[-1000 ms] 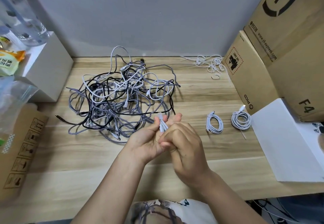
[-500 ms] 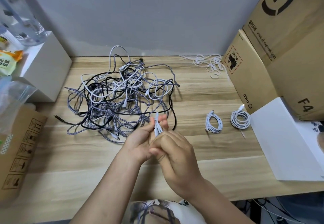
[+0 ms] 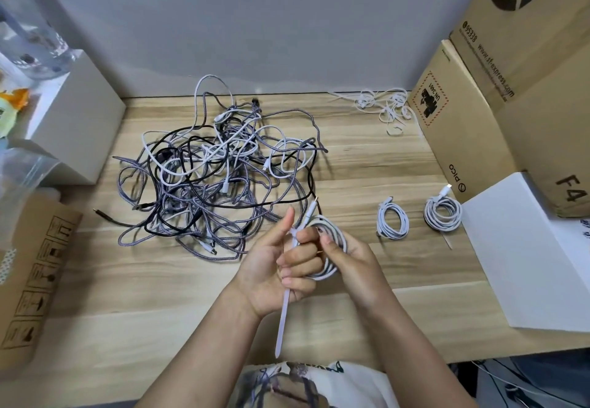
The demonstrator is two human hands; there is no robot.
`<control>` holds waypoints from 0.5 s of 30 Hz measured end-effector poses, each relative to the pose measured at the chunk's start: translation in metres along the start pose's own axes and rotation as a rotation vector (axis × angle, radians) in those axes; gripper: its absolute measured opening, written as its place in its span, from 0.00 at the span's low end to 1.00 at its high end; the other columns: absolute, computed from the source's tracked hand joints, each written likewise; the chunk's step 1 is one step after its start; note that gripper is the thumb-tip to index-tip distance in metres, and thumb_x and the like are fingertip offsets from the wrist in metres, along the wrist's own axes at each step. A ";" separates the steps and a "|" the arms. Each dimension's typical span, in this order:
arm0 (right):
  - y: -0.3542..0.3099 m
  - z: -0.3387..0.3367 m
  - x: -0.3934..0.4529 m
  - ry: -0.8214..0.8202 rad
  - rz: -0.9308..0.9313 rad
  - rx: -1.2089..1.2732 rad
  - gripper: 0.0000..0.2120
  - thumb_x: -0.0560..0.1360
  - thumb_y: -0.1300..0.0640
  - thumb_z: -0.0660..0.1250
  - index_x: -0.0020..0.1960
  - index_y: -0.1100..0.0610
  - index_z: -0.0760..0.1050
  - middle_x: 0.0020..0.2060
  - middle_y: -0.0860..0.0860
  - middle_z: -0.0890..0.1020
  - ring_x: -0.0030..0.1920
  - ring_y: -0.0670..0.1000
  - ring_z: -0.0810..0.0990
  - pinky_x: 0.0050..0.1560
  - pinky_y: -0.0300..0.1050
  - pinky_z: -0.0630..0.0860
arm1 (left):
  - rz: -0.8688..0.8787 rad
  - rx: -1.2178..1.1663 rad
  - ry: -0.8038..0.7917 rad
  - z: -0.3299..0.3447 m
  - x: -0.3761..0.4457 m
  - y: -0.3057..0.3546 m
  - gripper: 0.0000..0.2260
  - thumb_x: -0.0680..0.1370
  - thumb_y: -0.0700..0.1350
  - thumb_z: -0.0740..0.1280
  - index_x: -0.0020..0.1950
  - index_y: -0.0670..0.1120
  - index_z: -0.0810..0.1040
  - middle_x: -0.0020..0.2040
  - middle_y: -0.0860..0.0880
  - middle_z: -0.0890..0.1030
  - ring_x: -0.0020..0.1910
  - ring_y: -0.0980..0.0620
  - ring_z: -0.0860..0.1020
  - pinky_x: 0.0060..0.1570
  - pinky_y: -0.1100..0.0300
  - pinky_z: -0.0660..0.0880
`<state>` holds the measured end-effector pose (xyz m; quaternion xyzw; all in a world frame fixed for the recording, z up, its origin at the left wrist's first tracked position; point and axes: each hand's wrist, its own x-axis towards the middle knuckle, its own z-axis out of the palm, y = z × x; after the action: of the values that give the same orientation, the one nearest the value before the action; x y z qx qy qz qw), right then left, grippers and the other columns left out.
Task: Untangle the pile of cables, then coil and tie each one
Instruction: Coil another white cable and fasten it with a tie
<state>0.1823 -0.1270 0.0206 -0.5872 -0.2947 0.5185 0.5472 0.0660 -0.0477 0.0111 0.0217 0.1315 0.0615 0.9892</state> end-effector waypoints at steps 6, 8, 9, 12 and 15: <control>0.027 -0.027 0.031 0.210 0.015 -0.224 0.09 0.76 0.48 0.64 0.39 0.48 0.78 0.42 0.57 0.81 0.44 0.54 0.80 0.53 0.52 0.75 | 0.129 0.188 0.404 0.002 0.031 -0.002 0.15 0.73 0.56 0.63 0.38 0.44 0.75 0.27 0.51 0.72 0.24 0.56 0.72 0.19 0.69 0.67; 0.041 -0.042 0.047 0.273 0.048 -0.344 0.11 0.71 0.42 0.61 0.41 0.47 0.77 0.50 0.59 0.79 0.53 0.57 0.78 0.61 0.57 0.71 | 0.214 0.299 0.570 -0.001 0.047 -0.003 0.15 0.77 0.56 0.59 0.38 0.48 0.77 0.32 0.51 0.76 0.29 0.57 0.76 0.25 0.67 0.73; 0.047 -0.050 0.056 0.313 0.077 -0.392 0.11 0.72 0.44 0.61 0.45 0.50 0.77 0.52 0.57 0.77 0.57 0.57 0.76 0.64 0.56 0.68 | 0.232 0.329 0.613 -0.003 0.056 -0.005 0.14 0.79 0.55 0.58 0.41 0.49 0.77 0.35 0.51 0.77 0.33 0.57 0.76 0.30 0.64 0.75; 0.062 -0.074 0.071 0.420 0.189 -0.550 0.17 0.78 0.54 0.63 0.61 0.66 0.75 0.67 0.57 0.69 0.69 0.55 0.65 0.71 0.48 0.59 | 0.183 0.445 0.653 -0.007 0.078 -0.009 0.09 0.81 0.54 0.55 0.49 0.52 0.72 0.38 0.54 0.76 0.37 0.58 0.76 0.38 0.61 0.73; 0.070 -0.095 0.082 0.471 0.196 -0.691 0.19 0.79 0.56 0.62 0.65 0.66 0.72 0.72 0.55 0.65 0.72 0.55 0.60 0.72 0.48 0.56 | 0.120 0.573 0.693 -0.009 0.102 -0.012 0.08 0.81 0.53 0.55 0.52 0.54 0.71 0.39 0.57 0.77 0.37 0.61 0.75 0.37 0.63 0.67</control>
<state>0.2788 -0.0998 -0.0820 -0.8637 -0.2609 0.2907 0.3185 0.1631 -0.0460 -0.0242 0.2805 0.4653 0.0833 0.8354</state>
